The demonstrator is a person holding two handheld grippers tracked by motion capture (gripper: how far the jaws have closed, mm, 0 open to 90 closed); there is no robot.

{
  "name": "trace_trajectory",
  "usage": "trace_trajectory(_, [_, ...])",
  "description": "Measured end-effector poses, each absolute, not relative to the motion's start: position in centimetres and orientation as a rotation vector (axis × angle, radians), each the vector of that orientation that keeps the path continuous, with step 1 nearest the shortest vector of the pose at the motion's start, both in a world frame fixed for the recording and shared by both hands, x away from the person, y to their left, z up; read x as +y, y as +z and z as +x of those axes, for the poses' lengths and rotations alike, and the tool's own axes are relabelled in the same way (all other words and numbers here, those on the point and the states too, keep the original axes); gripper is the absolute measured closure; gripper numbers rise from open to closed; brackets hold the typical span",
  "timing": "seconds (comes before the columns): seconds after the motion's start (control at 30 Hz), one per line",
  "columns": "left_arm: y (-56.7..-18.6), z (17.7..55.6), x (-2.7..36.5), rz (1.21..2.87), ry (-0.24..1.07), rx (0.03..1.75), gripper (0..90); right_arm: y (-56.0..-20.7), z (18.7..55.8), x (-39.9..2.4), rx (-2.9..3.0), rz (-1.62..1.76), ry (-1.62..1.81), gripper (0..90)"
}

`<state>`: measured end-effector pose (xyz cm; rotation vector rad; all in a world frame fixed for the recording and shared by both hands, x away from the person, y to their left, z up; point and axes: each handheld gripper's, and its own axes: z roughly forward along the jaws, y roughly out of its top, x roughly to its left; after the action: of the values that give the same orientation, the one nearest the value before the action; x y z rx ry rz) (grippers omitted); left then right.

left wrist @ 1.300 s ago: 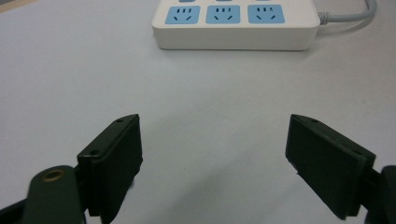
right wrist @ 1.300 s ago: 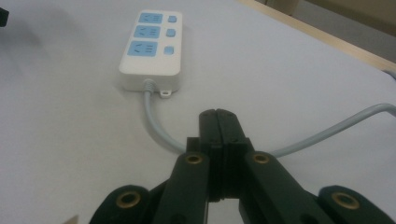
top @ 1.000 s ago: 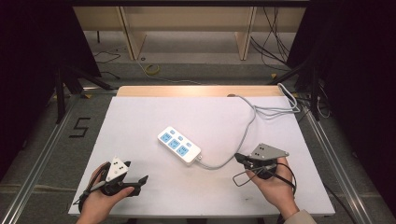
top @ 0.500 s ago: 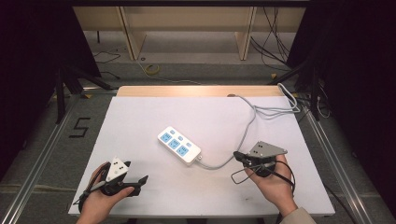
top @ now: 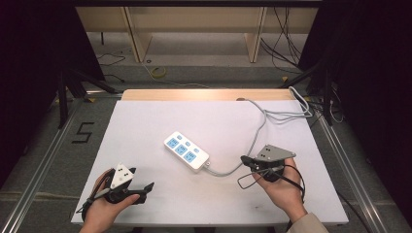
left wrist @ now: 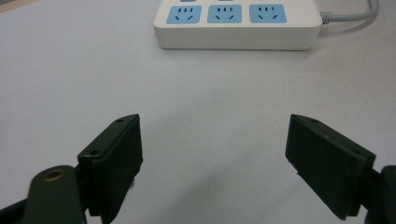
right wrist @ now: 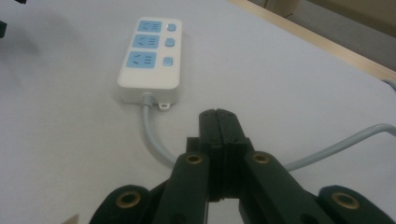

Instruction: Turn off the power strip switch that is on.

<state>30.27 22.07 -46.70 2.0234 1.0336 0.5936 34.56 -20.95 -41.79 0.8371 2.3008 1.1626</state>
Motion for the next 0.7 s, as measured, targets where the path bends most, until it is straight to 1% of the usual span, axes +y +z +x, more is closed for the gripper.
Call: trace_trajectory(0.7, [-46.71, 30.31, 22.08, 2.026, 0.595, 1.032, 18.9, -41.32, 35.53, -19.97, 2.330, 0.835, 1.143, 90.0])
